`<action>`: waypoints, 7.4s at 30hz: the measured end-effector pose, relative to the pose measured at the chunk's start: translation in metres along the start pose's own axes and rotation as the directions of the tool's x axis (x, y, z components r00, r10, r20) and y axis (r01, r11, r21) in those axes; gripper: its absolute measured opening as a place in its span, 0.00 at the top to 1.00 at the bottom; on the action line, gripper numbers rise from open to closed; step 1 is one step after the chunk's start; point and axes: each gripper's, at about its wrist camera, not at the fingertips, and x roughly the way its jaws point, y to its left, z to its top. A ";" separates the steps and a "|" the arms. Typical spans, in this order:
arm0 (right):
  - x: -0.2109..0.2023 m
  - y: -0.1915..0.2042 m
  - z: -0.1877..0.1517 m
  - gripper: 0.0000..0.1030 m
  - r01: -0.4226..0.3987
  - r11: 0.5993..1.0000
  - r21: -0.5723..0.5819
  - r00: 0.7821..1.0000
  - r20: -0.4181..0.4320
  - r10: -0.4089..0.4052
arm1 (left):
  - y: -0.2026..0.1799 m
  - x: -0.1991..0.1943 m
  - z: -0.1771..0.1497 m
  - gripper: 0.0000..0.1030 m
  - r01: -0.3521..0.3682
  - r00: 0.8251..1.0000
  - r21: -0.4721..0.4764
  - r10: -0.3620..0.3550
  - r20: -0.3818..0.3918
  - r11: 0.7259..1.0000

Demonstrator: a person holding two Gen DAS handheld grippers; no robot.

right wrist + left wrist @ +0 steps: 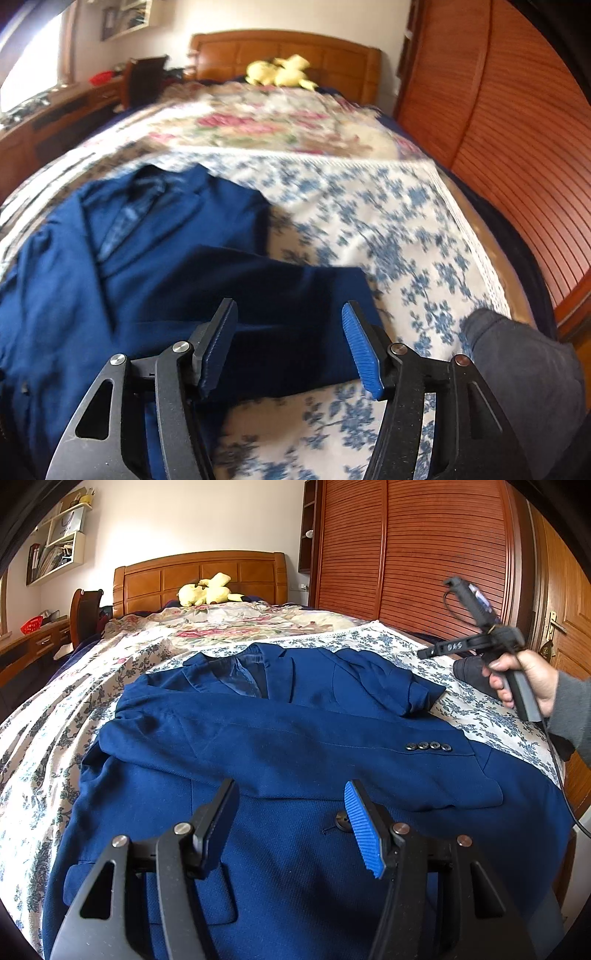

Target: Fold large clothes

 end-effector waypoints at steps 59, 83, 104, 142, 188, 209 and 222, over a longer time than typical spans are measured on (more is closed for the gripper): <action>-0.191 0.148 0.097 0.89 -0.098 0.958 -0.270 0.917 0.350 0.193 | 0.066 -0.092 -0.008 0.43 -0.090 0.990 -0.074 0.098 0.104 0.993; -0.167 0.238 -0.019 0.90 -0.338 0.876 -0.344 0.918 0.087 0.388 | 0.086 -0.113 -0.017 0.43 -0.138 0.981 -0.094 0.149 0.122 0.986; -0.161 0.262 -0.101 0.66 -0.437 0.858 -0.269 0.895 -0.036 0.445 | 0.090 -0.114 -0.018 0.43 -0.142 0.980 -0.109 0.156 0.123 0.984; -0.114 0.238 -0.152 0.56 -0.416 0.895 -0.163 0.909 -0.052 0.413 | 0.102 -0.125 -0.079 0.43 -0.224 0.975 -0.145 0.222 -0.035 0.964; -0.127 0.047 -0.223 0.37 -0.355 0.935 -0.026 0.935 -0.019 0.354 | 0.124 -0.135 -0.093 0.54 -0.306 0.934 -0.224 0.246 -0.261 0.925; -0.148 0.077 -0.212 0.79 -0.346 0.938 0.019 0.935 -0.070 0.346 | 0.124 -0.147 -0.116 0.69 -0.119 0.971 -0.205 0.071 -0.227 0.972; -0.141 0.081 -0.217 0.78 -0.313 0.950 0.004 0.945 -0.095 0.312 | 0.116 -0.148 -0.120 0.69 -0.117 0.969 -0.194 0.070 -0.236 0.974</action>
